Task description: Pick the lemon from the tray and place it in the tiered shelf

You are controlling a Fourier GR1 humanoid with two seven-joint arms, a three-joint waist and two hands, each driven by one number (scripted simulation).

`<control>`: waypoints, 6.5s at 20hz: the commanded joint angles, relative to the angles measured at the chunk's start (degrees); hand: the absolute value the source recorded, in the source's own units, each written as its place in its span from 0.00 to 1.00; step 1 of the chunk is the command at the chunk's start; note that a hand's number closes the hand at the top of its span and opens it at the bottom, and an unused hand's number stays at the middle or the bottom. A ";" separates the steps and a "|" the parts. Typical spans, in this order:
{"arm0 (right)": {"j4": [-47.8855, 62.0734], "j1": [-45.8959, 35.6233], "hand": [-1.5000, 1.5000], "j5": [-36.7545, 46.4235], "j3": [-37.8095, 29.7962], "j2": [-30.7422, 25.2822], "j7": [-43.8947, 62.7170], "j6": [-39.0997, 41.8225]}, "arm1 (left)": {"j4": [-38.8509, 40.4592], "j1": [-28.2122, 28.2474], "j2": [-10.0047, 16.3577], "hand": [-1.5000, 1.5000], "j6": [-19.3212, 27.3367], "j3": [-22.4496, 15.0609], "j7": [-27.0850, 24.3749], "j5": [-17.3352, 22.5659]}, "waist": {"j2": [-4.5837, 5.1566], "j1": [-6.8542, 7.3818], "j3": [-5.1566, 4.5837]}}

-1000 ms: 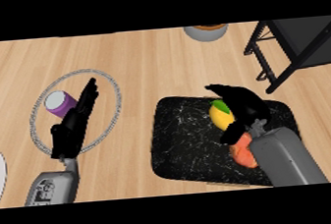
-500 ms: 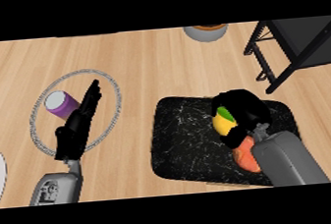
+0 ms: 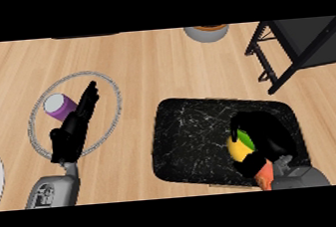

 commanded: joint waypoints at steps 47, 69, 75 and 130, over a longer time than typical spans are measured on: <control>-9.77 -37.26 1.00 -15.12 -35.24 -21.57 18.08 -5.61 | 2.66 -2.93 -1.31 0.50 -0.37 0.18 0.79 -0.42 | 0.34 0.81 0.05; 26.56 -44.33 1.00 -8.82 -33.87 -25.22 -8.02 -31.65 | 0.34 -0.34 -2.14 0.50 0.47 -1.19 -0.90 -2.06 | 0.45 1.21 0.07; 34.83 -47.02 1.00 -19.00 -38.50 -22.04 -17.15 -35.43 | 1.08 -2.34 -0.20 0.50 -1.65 0.65 -0.08 -0.35 | 0.54 1.42 0.08; 54.34 -33.53 0.00 -46.54 -66.28 -62.43 -1.92 -12.43 | -2.90 -0.14 -2.75 0.50 1.53 -1.12 3.04 -2.74 | -0.06 -0.76 0.17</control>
